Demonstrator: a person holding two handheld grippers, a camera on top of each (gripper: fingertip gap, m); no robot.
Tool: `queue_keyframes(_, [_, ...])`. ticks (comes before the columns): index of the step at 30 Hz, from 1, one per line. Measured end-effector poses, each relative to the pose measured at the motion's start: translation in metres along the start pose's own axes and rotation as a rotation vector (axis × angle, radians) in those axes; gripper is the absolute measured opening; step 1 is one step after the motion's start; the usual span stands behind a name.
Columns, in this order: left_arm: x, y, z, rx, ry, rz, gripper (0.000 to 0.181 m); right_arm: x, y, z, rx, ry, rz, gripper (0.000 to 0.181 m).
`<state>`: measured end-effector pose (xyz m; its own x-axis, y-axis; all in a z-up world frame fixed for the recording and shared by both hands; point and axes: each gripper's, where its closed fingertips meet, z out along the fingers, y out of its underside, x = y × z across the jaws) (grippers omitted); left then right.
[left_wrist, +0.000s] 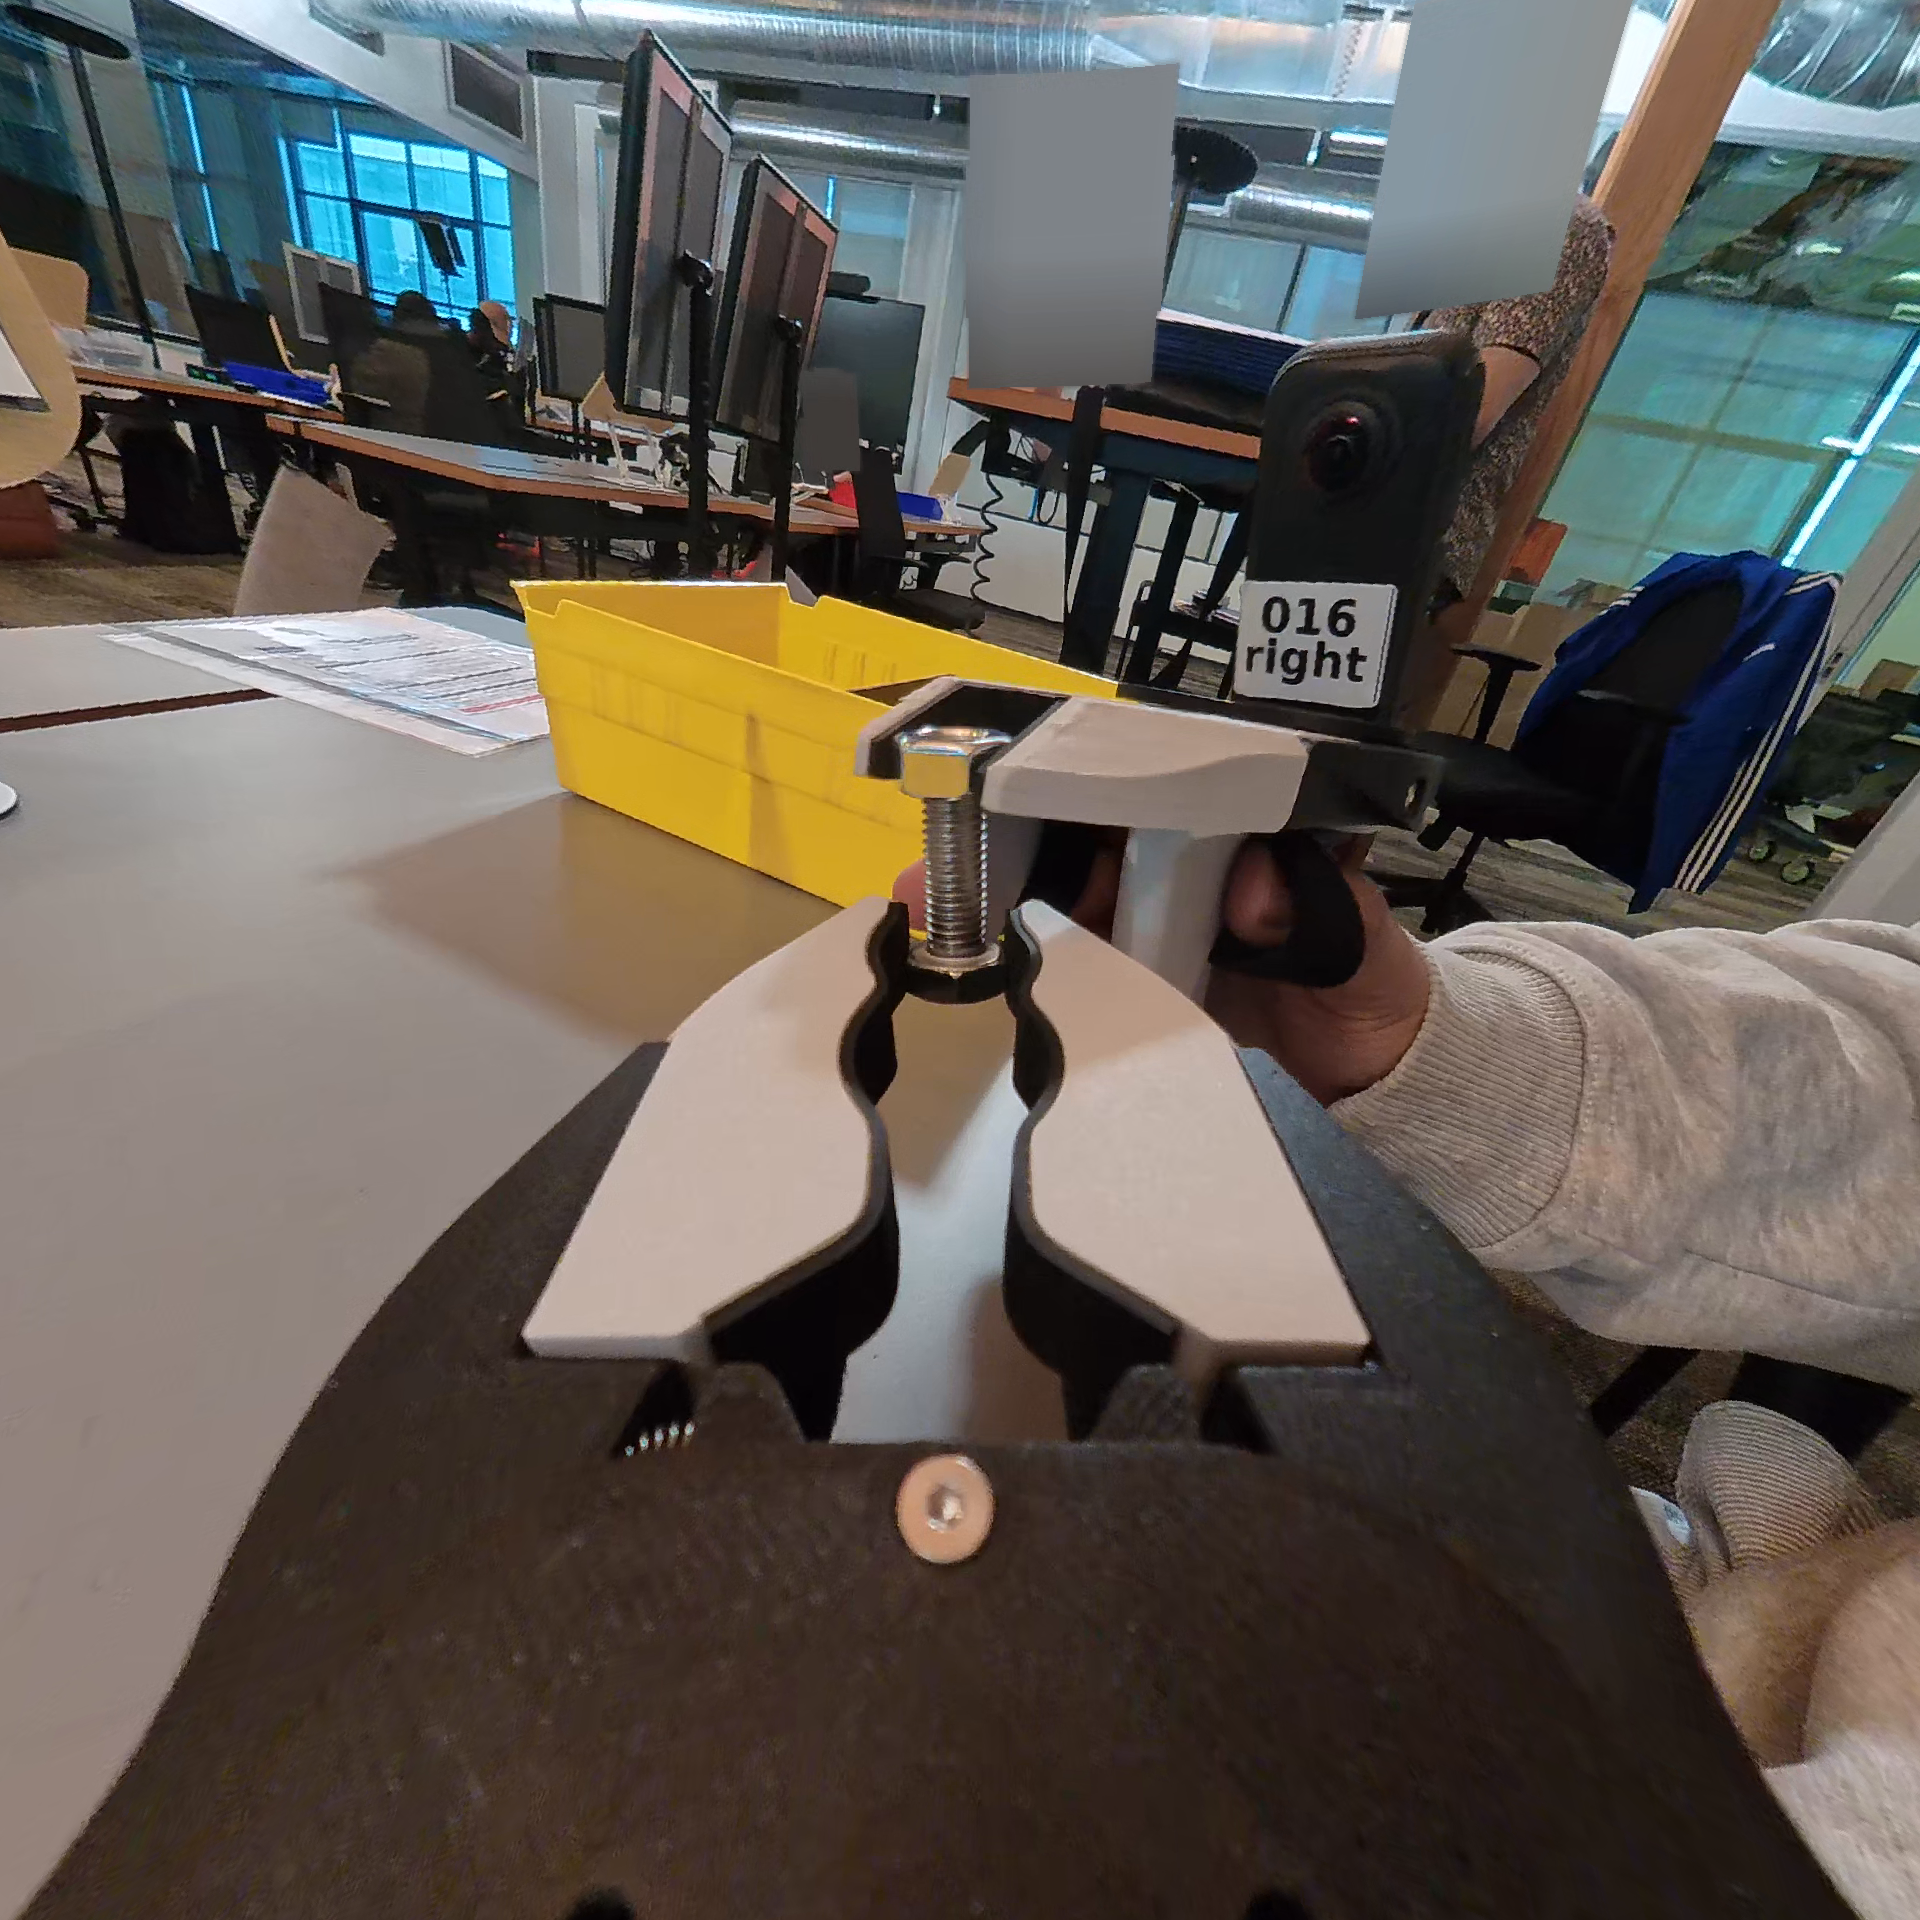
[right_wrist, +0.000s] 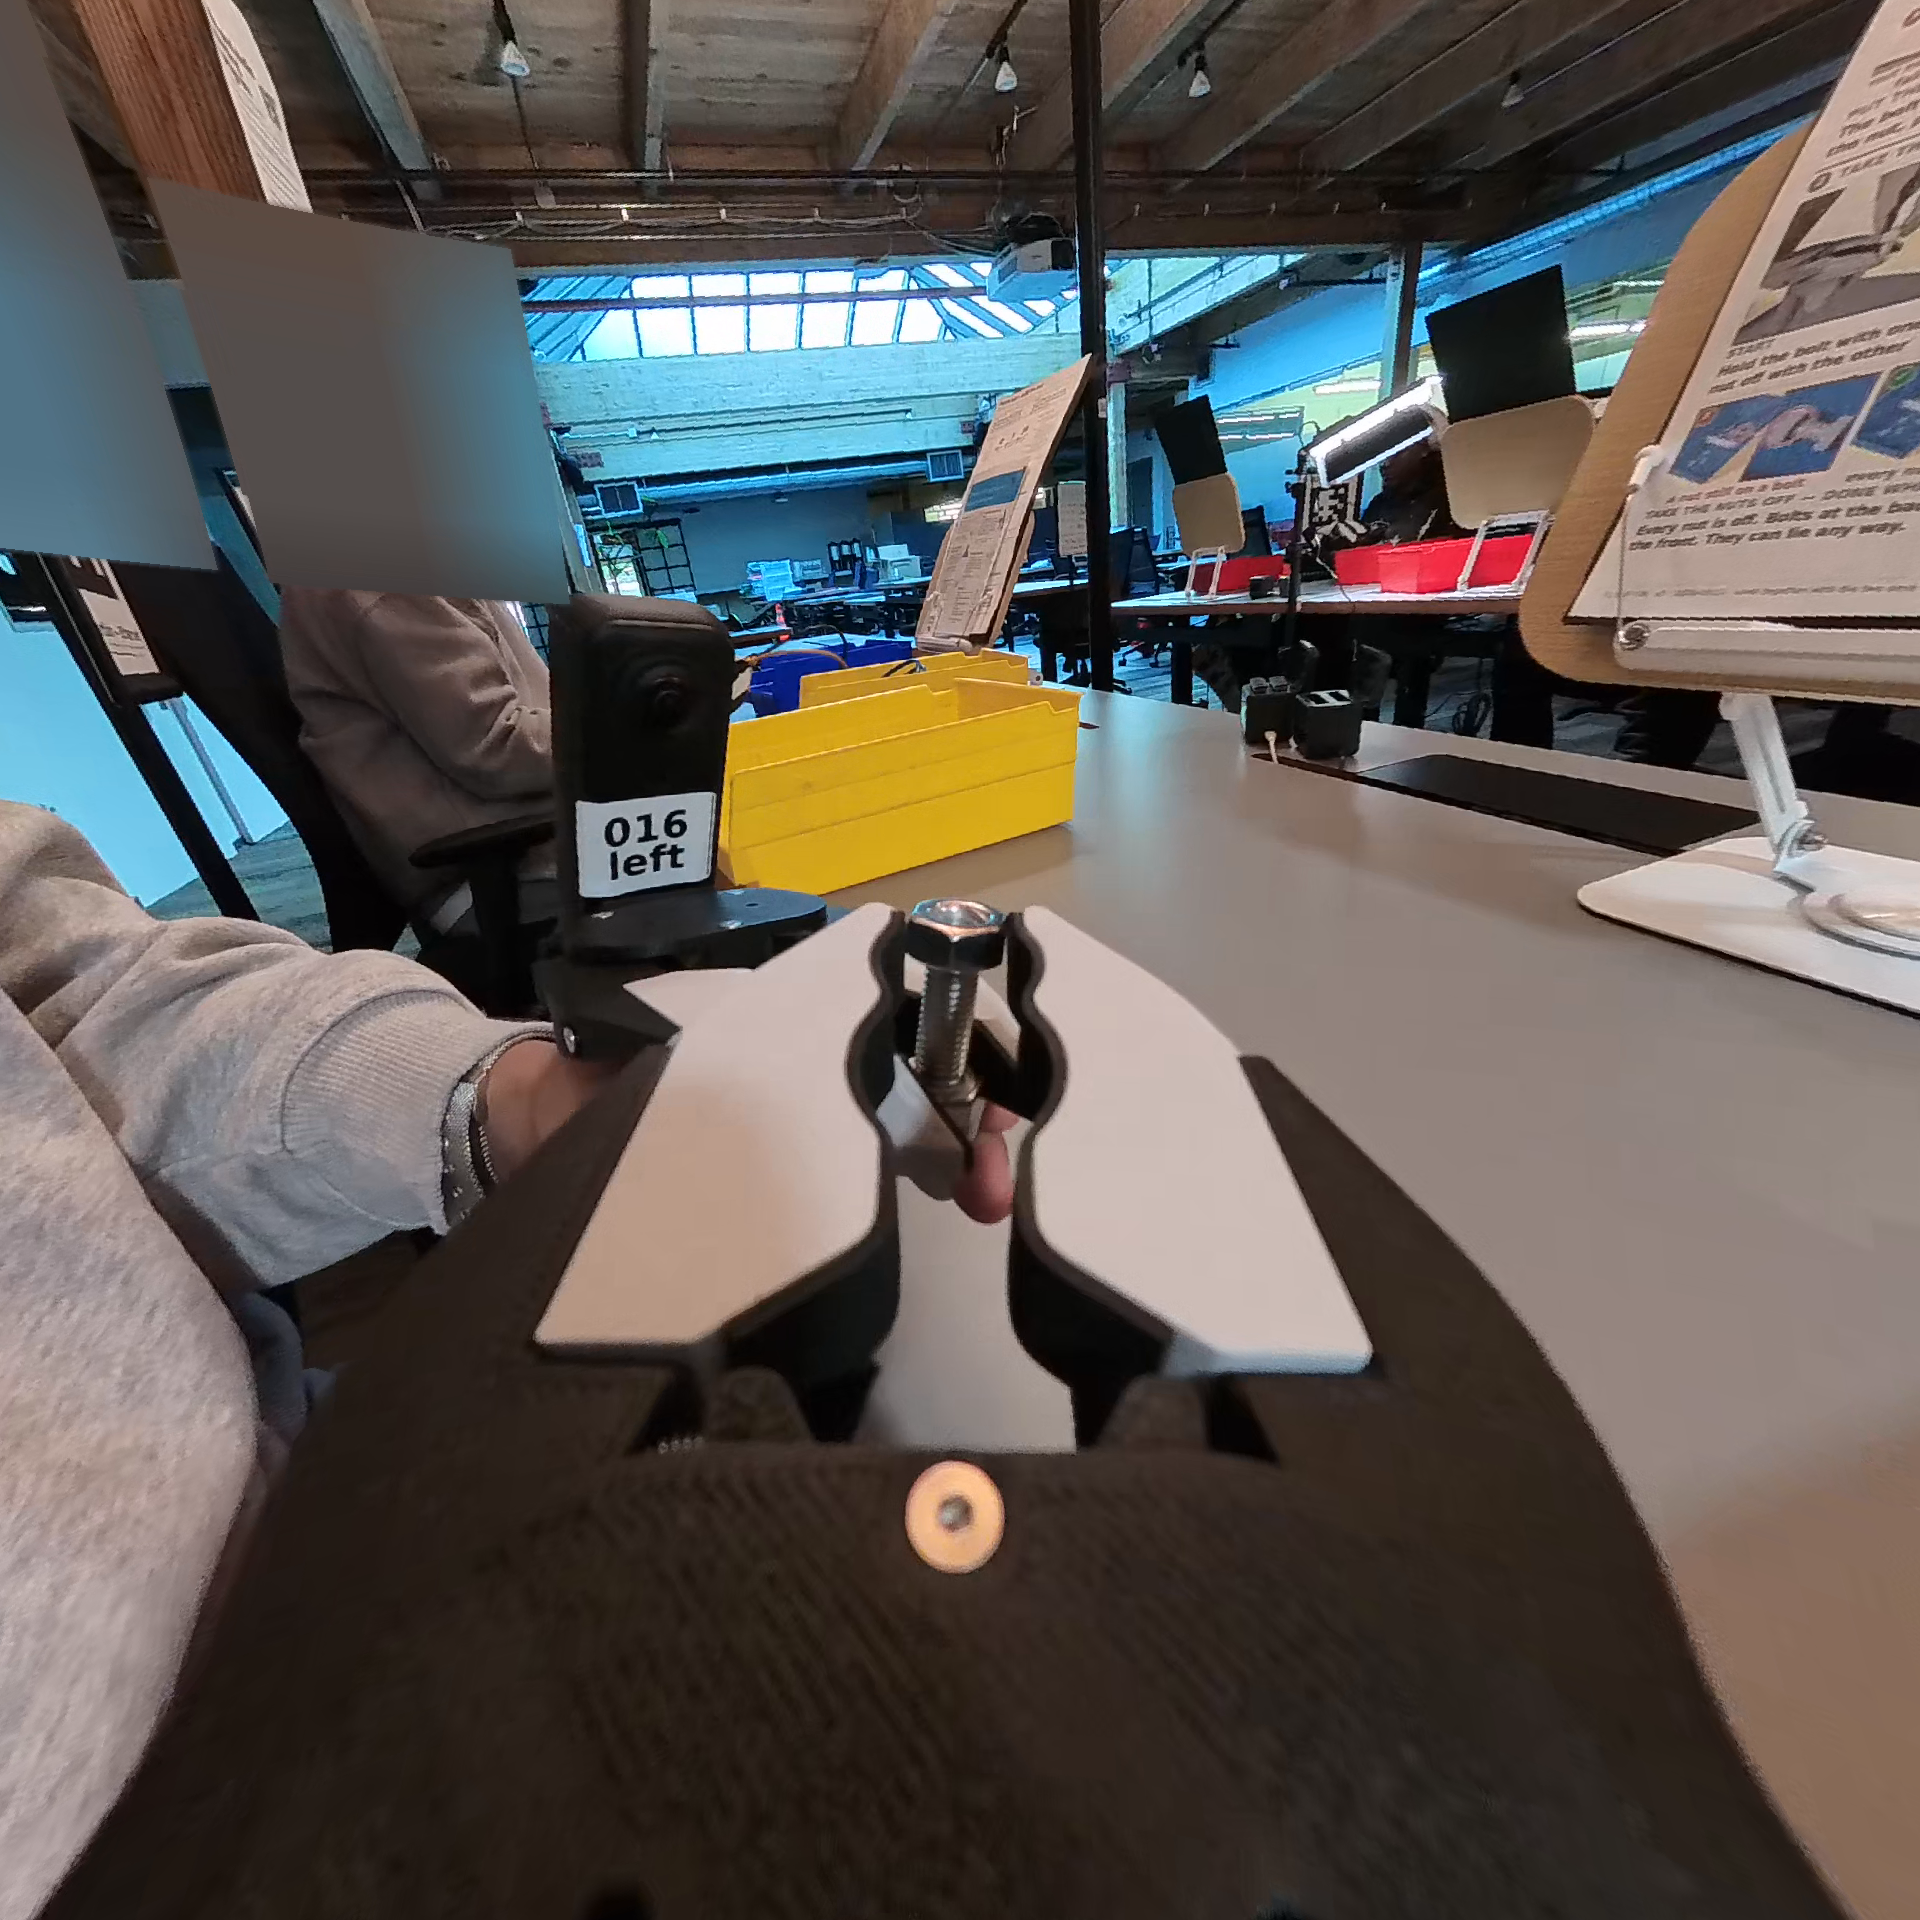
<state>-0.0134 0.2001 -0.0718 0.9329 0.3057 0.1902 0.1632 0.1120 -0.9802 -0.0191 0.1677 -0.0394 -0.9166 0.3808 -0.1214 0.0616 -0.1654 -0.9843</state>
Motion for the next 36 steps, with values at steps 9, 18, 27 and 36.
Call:
queue_keyframes(9, [0.005, -0.002, 0.000, 0.012, 0.038, -0.018, 0.017, -0.003, -0.003, -0.003, 0.021, -0.057, 0.071, 0.018])
queue_keyframes(18, [0.012, -0.004, -0.001, 0.027, 0.093, -0.048, 0.017, -0.008, -0.007, -0.006, 0.047, -0.134, 0.140, 0.018])
queue_keyframes(27, [0.007, -0.005, -0.002, 0.034, 0.069, -0.042, 0.017, -0.002, -0.008, -0.006, 0.056, -0.083, 0.097, 0.022])
queue_keyframes(36, [0.006, -0.007, -0.003, 0.042, 0.060, -0.043, 0.017, 0.002, -0.010, -0.008, 0.064, -0.061, 0.084, 0.023])
